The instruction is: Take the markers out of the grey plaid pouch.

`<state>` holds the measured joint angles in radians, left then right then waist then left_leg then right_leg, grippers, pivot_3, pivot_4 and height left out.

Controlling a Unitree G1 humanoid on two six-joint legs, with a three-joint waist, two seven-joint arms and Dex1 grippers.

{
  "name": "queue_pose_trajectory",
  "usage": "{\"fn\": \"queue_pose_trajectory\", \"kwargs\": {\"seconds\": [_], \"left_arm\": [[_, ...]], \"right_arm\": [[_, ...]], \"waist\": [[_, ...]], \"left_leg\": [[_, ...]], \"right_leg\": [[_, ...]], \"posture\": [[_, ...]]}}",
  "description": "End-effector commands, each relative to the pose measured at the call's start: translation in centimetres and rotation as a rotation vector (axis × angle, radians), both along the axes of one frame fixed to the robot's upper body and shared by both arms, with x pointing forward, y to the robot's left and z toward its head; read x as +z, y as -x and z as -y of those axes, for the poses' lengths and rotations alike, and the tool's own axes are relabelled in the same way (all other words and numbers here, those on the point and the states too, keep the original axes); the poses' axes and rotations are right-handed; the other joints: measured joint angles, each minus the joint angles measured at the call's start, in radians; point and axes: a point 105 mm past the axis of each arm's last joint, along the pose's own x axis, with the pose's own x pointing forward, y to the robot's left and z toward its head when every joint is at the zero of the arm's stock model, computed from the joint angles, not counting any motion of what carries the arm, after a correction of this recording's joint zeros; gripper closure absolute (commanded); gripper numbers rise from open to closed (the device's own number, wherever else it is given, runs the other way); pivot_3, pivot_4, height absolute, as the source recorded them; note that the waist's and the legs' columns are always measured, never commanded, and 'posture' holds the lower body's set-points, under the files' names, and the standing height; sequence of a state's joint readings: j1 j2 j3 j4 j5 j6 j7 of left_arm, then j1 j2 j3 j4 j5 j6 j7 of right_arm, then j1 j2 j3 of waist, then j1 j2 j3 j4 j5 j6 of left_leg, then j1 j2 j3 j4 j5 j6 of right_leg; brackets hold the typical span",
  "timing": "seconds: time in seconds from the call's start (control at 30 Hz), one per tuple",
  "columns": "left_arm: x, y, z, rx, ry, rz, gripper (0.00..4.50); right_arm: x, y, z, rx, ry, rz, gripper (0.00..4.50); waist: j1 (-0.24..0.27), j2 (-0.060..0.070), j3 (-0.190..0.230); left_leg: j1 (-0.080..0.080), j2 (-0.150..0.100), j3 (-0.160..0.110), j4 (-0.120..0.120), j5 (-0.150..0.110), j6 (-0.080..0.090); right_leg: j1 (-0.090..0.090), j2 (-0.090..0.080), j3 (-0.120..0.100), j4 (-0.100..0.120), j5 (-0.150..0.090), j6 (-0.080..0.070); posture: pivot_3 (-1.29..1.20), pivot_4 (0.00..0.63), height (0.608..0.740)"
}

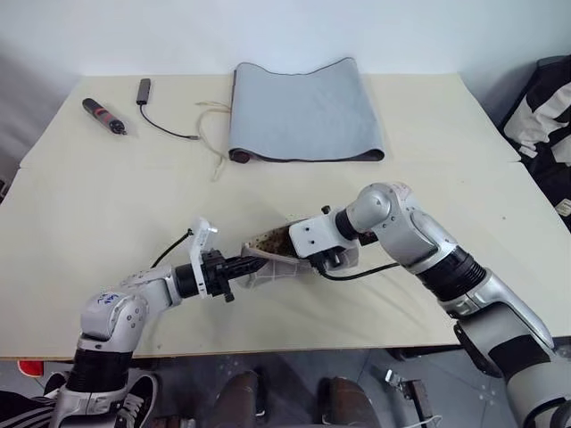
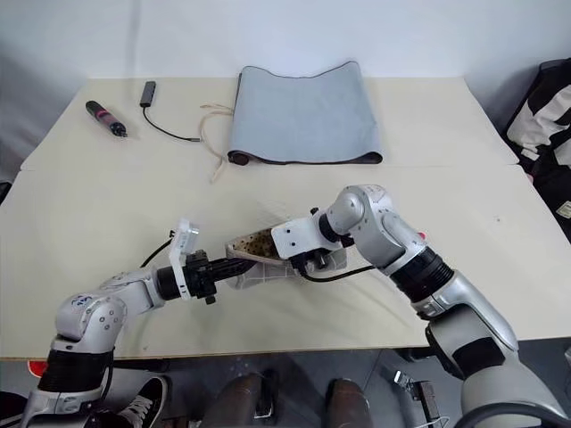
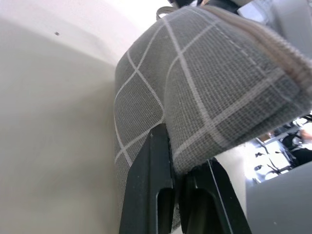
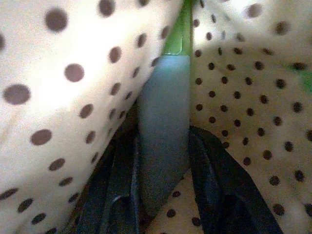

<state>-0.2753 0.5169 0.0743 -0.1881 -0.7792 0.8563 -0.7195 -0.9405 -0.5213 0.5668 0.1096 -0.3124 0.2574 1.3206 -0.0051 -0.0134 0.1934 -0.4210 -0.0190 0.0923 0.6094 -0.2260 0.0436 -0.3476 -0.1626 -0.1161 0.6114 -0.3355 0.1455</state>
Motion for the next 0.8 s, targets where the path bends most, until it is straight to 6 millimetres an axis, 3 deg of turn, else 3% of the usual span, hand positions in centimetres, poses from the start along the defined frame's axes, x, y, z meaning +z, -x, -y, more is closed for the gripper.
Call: {"fn": "queue_pose_trajectory", "kwargs": {"seconds": [0.03,0.2,0.33,0.47,0.67,0.8], "left_arm": [[1.3,0.8,0.6,-0.059,-0.007,0.048,4.50],[1.5,-0.4,0.7,-0.019,-0.141,0.200,4.50],[3.4,-2.4,0.5,0.065,-0.236,0.405,4.50],[5.4,-3.8,0.3,0.096,-0.409,0.695,4.50],[4.8,-5.5,0.1,0.194,-0.552,0.824,4.50],[4.4,-5.8,-0.4,0.233,-0.600,0.853,4.50]], "right_arm": [[2.4,-1.3,1.0,-0.100,-0.122,0.067,3.47],[2.9,-1.0,1.6,-0.156,-0.247,0.009,3.47],[4.0,-2.9,3.0,-0.250,-0.327,0.098,3.47],[4.9,-3.9,1.4,-0.302,-0.532,0.115,3.47],[4.0,-3.1,-1.3,-0.292,-0.639,0.062,3.47],[4.8,-3.6,0.0,-0.300,-0.589,0.146,3.47]], "waist": [[0.000,0.000,0.000],[0.002,0.000,0.000],[0.002,0.000,0.000],[0.000,0.000,0.000],[-0.004,0.000,0.000],[0.001,0.000,0.000]], "left_leg": [[0.000,0.000,0.000,0.000,0.000,0.000],[-0.001,-0.001,0.000,-0.001,0.000,0.000],[-0.001,-0.001,0.001,-0.001,0.000,0.000],[-0.001,-0.001,0.001,-0.003,0.000,0.000],[-0.001,0.001,0.004,-0.011,0.003,0.000],[-0.003,0.001,0.004,-0.011,0.006,0.005]], "right_leg": [[0.000,0.000,0.000,0.000,0.000,0.000],[0.000,0.000,-0.001,-0.001,0.000,0.000],[0.000,0.000,0.000,-0.001,0.000,0.000],[-0.002,0.001,0.000,-0.001,0.000,0.000],[-0.005,0.004,-0.002,0.001,0.001,-0.001],[-0.006,0.004,-0.004,0.000,0.001,-0.001]], "posture": [[0.00,0.150,0.740],[0.00,0.150,0.740],[0.00,0.150,0.740],[0.00,0.150,0.740],[0.00,0.150,0.740],[0.00,0.150,0.740]]}}
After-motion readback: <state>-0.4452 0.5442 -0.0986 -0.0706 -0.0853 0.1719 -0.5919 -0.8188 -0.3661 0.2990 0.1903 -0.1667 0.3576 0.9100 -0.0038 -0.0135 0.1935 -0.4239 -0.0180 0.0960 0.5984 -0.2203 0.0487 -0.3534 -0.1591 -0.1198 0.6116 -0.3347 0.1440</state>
